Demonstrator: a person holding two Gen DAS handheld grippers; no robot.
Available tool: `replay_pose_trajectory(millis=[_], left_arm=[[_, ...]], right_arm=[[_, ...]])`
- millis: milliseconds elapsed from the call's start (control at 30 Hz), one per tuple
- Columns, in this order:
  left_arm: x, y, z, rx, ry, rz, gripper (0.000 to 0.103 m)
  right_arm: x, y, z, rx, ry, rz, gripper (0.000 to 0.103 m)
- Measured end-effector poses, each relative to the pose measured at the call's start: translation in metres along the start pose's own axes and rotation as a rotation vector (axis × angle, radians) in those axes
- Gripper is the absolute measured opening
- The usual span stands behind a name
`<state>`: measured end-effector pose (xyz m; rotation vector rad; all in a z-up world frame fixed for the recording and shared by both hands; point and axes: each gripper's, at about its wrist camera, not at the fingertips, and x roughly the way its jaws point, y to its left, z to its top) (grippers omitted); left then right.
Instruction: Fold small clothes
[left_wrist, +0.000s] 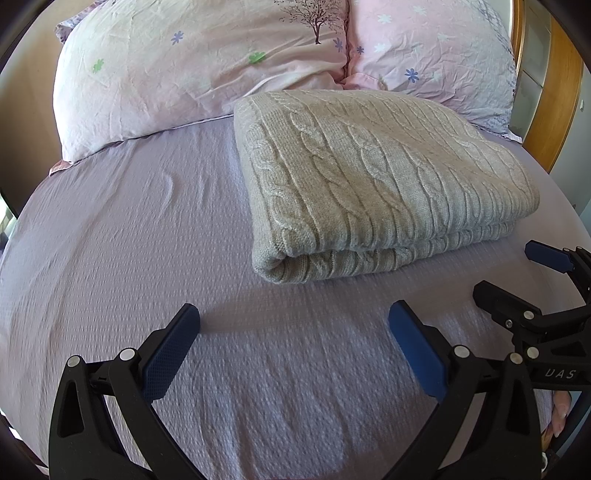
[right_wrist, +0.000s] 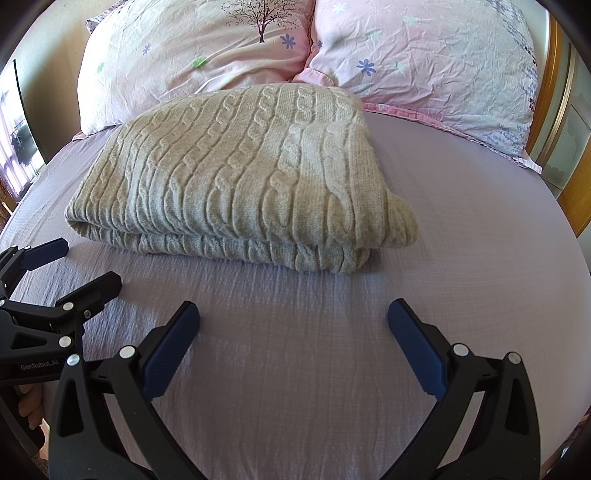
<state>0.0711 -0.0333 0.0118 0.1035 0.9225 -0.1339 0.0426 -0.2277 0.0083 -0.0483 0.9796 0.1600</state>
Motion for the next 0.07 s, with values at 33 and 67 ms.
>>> replay_pose_trajectory(millis=[33,67], left_arm=[[-0.0001,-0.0001,-0.0002,0.000,0.000,0.000,0.102],[-0.0001,-0.0001,-0.0001,0.000,0.000,0.000,0.102]], right_arm=[[0.0000,0.0000,0.0000,0.000,0.000,0.000,0.101],[0.0000,0.0001,0.0000,0.000,0.000,0.000,0.101]])
